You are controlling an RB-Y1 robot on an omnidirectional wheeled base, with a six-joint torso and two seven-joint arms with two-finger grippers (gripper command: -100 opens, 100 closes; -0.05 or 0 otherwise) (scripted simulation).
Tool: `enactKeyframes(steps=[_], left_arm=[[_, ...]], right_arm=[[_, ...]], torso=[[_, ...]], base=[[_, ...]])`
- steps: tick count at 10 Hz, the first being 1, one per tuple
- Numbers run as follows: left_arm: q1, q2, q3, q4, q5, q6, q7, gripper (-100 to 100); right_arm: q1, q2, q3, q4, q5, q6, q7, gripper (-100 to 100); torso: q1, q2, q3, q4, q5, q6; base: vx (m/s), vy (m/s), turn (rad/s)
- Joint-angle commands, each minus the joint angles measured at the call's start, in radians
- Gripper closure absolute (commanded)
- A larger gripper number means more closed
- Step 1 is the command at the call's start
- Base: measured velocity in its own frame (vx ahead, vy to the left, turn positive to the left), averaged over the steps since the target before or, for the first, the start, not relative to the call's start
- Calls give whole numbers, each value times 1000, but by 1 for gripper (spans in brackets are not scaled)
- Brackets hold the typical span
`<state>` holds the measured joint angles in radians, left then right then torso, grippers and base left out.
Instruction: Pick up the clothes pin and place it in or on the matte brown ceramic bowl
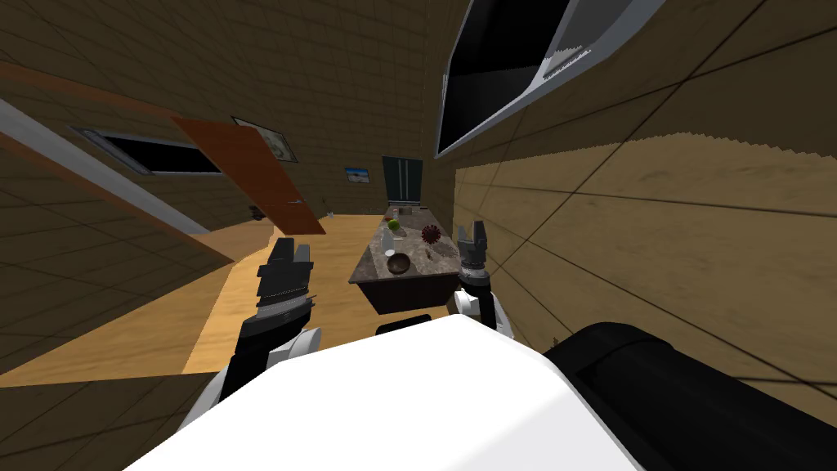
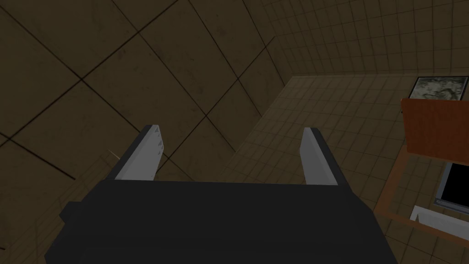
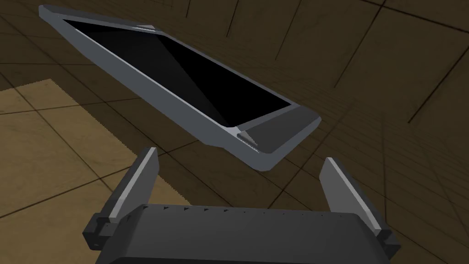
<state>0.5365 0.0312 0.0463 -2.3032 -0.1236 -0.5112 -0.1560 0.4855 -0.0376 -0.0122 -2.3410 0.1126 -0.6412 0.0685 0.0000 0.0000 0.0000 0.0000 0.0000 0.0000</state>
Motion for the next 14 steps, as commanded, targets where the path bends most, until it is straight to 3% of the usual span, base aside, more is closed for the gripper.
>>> enactKeyframes(steps=[1, 6, 14], left_arm=[[0, 0, 0, 0, 0, 0, 0, 0], [0, 0, 0, 0, 0, 0, 0, 0], [0, 0, 0, 0, 0, 0, 0, 0]], right_arm=[[6, -30, 4, 2, -11, 4, -3, -100], [38, -169, 37, 25, -74, 30, -25, -100], [84, -386, 104, 81, -186, 68, -61, -100]], torso=[[0, 0, 0, 0, 0, 0], [3, 14, 8, 3, 1, 0], [4, 8, 5, 2, 1, 0]], base=[[-35, 2, 51], [-155, 20, 93], [-114, 38, 116]])
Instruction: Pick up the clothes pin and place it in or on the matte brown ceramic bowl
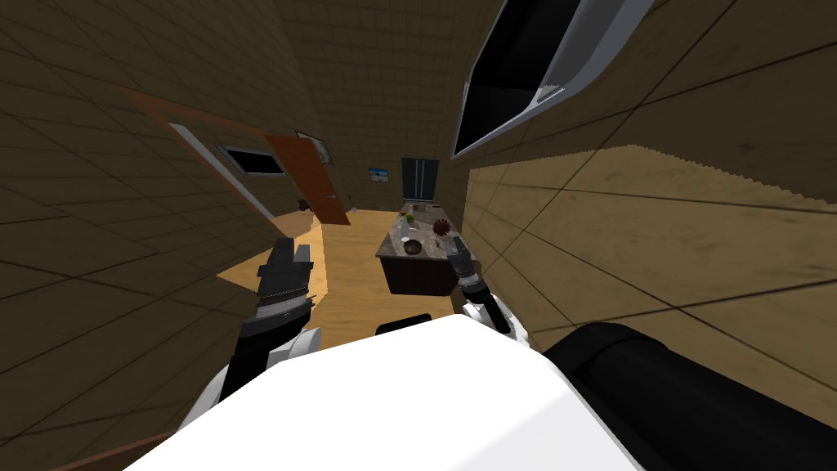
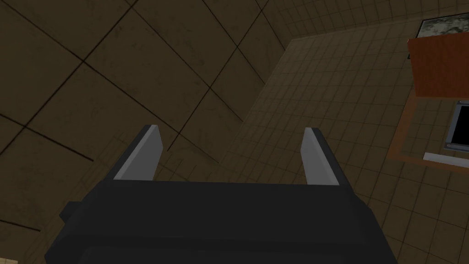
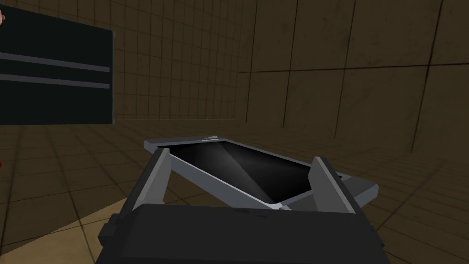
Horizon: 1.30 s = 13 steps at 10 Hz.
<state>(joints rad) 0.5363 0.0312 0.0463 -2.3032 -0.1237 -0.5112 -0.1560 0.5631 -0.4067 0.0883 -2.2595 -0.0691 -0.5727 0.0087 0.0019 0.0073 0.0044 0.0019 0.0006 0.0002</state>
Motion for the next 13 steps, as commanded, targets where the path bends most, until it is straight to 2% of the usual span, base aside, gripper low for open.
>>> enactKeyframes(steps=[1, 2, 3, 4, 5, 6, 7, 8, 9, 10, 11, 12, 13], left_arm=[[0, 0, 0, 0, 0, 0, 0, 0], [0, 0, 0, 0, 0, 0, 0, 0], [0, 0, 0, 0, 0, 0, 0, 0], [0, 0, 0, 0, 0, 0, 0, 0], [0, 0, 0, 0, 0, 0, 0, 0], [0, 0, 0, 0, 0, 0, 0, 0], [0, 0, 0, 0, 0, 0, 0, 0], [0, 0, 0, 0, 0, 0, 0, 0], [0, 0, 0, 0, 0, 0, 0, 0], [0, 0, 0, 0, 0, 0, 0, 0], [0, 0, 0, 0, 0, 0, 0, 0], [0, 0, 0, 0, 0, 0, 0, 0], [0, 0, 0, 0, 0, 0, 0, 0]], right_arm=[[17, -50, 25, 17, -38, 10, -13, -100], [17, -77, 25, 17, -38, 10, -13, -100], [26, -107, 49, 36, -74, 20, -24, -100], [26, -138, 49, 36, -74, 20, -24, -100], [34, -168, 74, 56, -111, 29, -37, -100], [34, -198, 74, 56, -111, 29, -37, -100], [40, -230, 100, 78, -150, 38, -49, -100], [40, -258, 100, 78, -150, 38, -49, -100], [45, -289, 129, 102, -189, 47, -62, -100], [45, -320, 129, 102, -189, 47, -62, -100], [45, -326, 129, 102, -189, 47, -62, -100], [49, -365, 159, 127, -228, 56, -75, -100], [49, -390, 159, 127, -228, 56, -75, -100]], torso=[[0, 0, 0, 0, 0, 0], [0, 0, 0, 0, 0, -1], [0, 0, 0, 0, 0, 0], [0, 1, 0, 0, 0, -1], [0, -1, 0, 0, 0, 0], [1, -1, -1, 0, 0, -1], [0, -2, -1, -1, 0, 0], [1, -2, -1, 0, 0, -1], [0, -2, -1, 0, 0, 0], [1, -3, -2, -1, 0, 0], [-1, -4, -2, -1, 0, 0], [-3, -5, -3, -1, -1, 0], [-2, -5, -3, -1, -1, -1]], base=[[-106, 52, 175], [-96, 51, 128], [-120, 52, 262], [-88, 55, 117], [-82, 72, 226], [-62, 64, 127], [-90, 80, 268], [-69, 64, 150], [-49, 76, 255], [-34, 51, 139], [-13, 14, 1], [-31, 45, 298], [-27, 41, 185]])
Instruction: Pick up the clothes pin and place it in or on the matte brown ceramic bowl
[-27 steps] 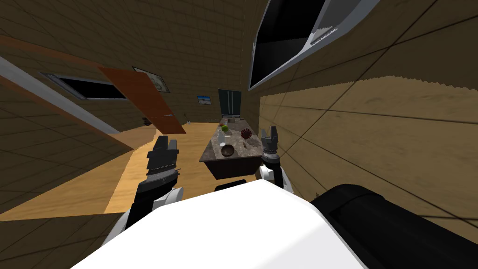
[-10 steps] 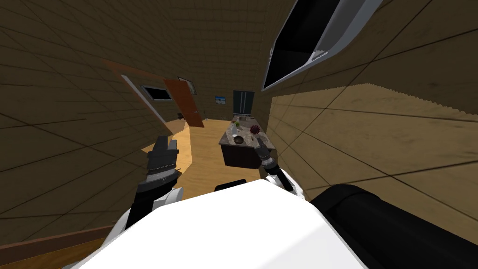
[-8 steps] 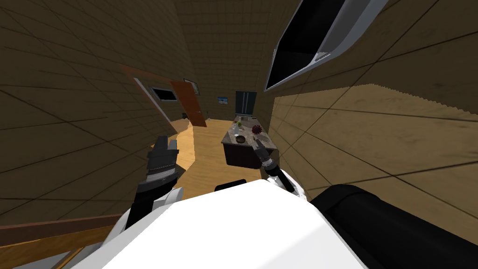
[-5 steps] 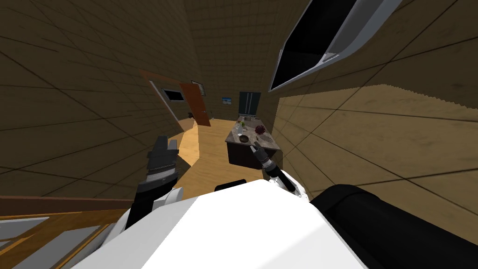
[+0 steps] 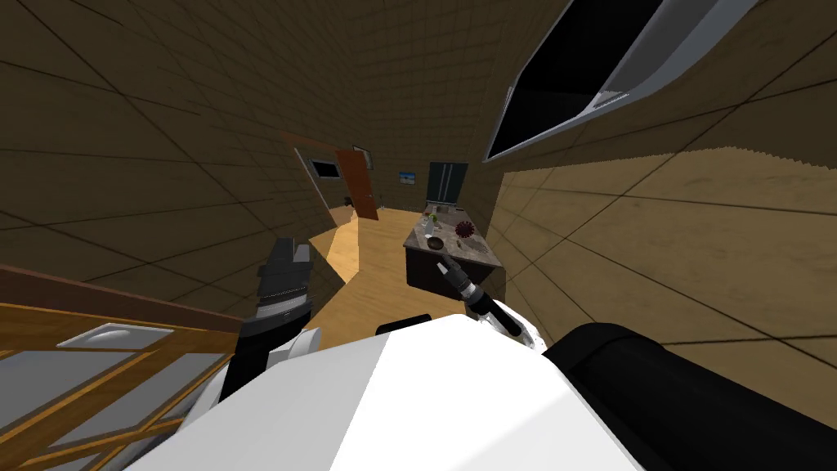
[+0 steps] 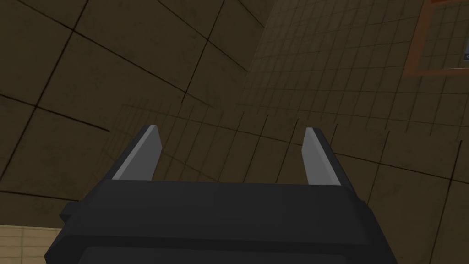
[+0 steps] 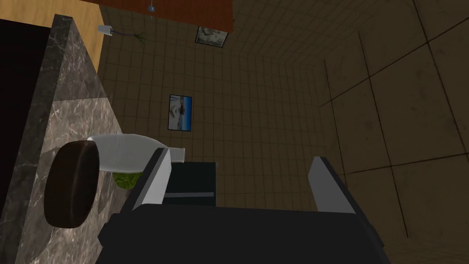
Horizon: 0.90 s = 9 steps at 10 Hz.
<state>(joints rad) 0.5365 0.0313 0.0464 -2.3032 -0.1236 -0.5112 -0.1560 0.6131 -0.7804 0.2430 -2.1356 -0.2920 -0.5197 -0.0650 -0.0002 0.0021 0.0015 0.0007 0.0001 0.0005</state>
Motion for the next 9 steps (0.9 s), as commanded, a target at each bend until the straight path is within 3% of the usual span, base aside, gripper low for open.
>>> enactKeyframes(steps=[1, 2, 3, 4, 5, 6, 7, 8, 9], left_arm=[[0, 0, 0, 0, 0, 0, 0, 0], [0, 0, 0, 0, 0, 0, 0, 0], [0, 0, 0, 0, 0, 0, 0, 0], [0, 0, 0, 0, 0, 0, 0, 0], [0, 0, 0, 0, 0, 0, 0, 0], [0, 0, 0, 0, 0, 0, 0, 0], [0, 0, 0, 0, 0, 0, 0, 0], [0, 0, 0, 0, 0, 0, 0, 0], [0, 0, 0, 0, 0, 0, 0, 0]], right_arm=[[3, -50, 38, 29, -44, 12, -15, -100], [3, -78, 38, 29, -44, 12, -15, -100], [6, -111, 73, 56, -83, 19, -28, -100], [6, -147, 73, 56, -83, 19, -28, -100], [9, -175, 111, 84, -122, 27, -41, -100], [9, -208, 111, 84, -122, 27, -41, -100], [12, -239, 152, 111, -160, 34, -54, -100], [12, -274, 152, 111, -160, 34, -54, -100], [15, -305, 196, 140, -197, 40, -67, -100]], torso=[[0, 0, 0, 0, 0, 0], [1, 0, 0, 0, 0, -1], [0, 0, 0, 0, 0, 0], [1, -1, -1, 0, 0, -1], [0, -1, -1, 0, 0, 0], [0, -1, -1, 0, 0, -1], [-1, -1, -1, 0, 0, 0], [-2, -1, -1, 0, 0, -1], [-2, -1, -1, 0, 0, 0]], base=[[-24, 49, 247], [-16, 42, 144], [-8, 58, 309], [-11, 35, 159], [-9, 36, 295], [-3, 22, 141], [-5, 23, 279], [-1, 13, 144], [2, 23, 297]])
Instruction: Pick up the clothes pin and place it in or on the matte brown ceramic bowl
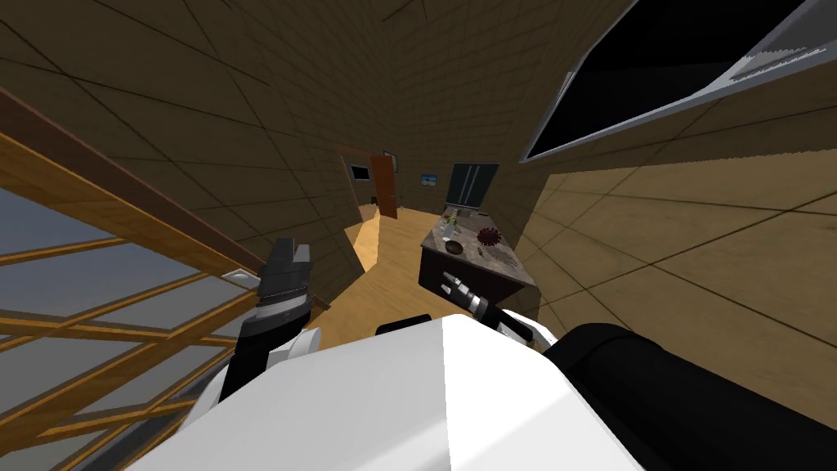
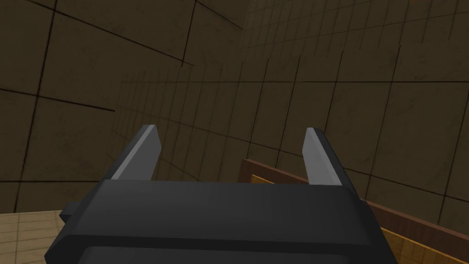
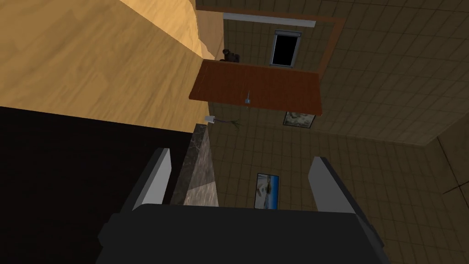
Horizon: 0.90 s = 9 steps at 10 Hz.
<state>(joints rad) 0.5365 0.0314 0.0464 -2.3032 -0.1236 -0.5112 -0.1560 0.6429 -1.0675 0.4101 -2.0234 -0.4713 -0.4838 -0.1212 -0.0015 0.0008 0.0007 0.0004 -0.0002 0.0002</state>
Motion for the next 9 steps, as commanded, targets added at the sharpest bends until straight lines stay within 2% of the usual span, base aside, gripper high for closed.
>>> enactKeyframes(steps=[1, 2, 3, 4, 5, 6, 7, 8, 9], left_arm=[[0, 0, 0, 0, 0, 0, 0, 0], [0, 0, 0, 0, 0, 0, 0, 0], [0, 0, 0, 0, 0, 0, 0, 0], [0, 0, 0, 0, 0, 0, 0, 0], [0, 0, 0, 0, 0, 0, 0, 0], [0, 0, 0, 0, 0, 0, 0, 0], [0, 0, 0, 0, 0, 0, 0, 0], [0, 0, 0, 0, 0, 0, 0, 0], [0, 0, 0, 0, 0, 0, 0, 0]], right_arm=[[-15, -50, 29, 27, -18, 5, -11, -100], [-12, -84, 64, 56, -54, 11, -24, -100], [-12, -121, 75, 56, -54, 11, -24, -100], [-10, -153, 113, 86, -89, 16, -36, -100], [-10, -185, 122, 86, -89, 16, -36, -100], [-8, -224, 160, 116, -123, 21, -49, -100], [-8, -247, 170, 116, -123, 21, -49, -100], [-6, -291, 202, 146, -155, 26, -61, -100], [-6, -307, 217, 146, -155, 26, -61, -100]], torso=[[0, 0, 0, 0, 0, 0], [-1, 0, 0, 0, 0, 1], [-1, 0, 0, 0, 0, 0], [-1, -1, 0, 0, 0, 1], [-2, -1, 0, 0, 0, 0], [-2, -1, 0, 0, 0, 1], [-2, -1, -1, 0, 0, 0], [-2, -1, -1, 0, -1, 1], [-2, -1, -1, 0, 0, 0]], base=[[3, 11, 149], [5, 13, 288], [5, 1, 128], [9, 2, 276], [9, -8, 143], [11, -7, 249], [14, -13, 135], [16, -13, 257], [15, -21, 126]])
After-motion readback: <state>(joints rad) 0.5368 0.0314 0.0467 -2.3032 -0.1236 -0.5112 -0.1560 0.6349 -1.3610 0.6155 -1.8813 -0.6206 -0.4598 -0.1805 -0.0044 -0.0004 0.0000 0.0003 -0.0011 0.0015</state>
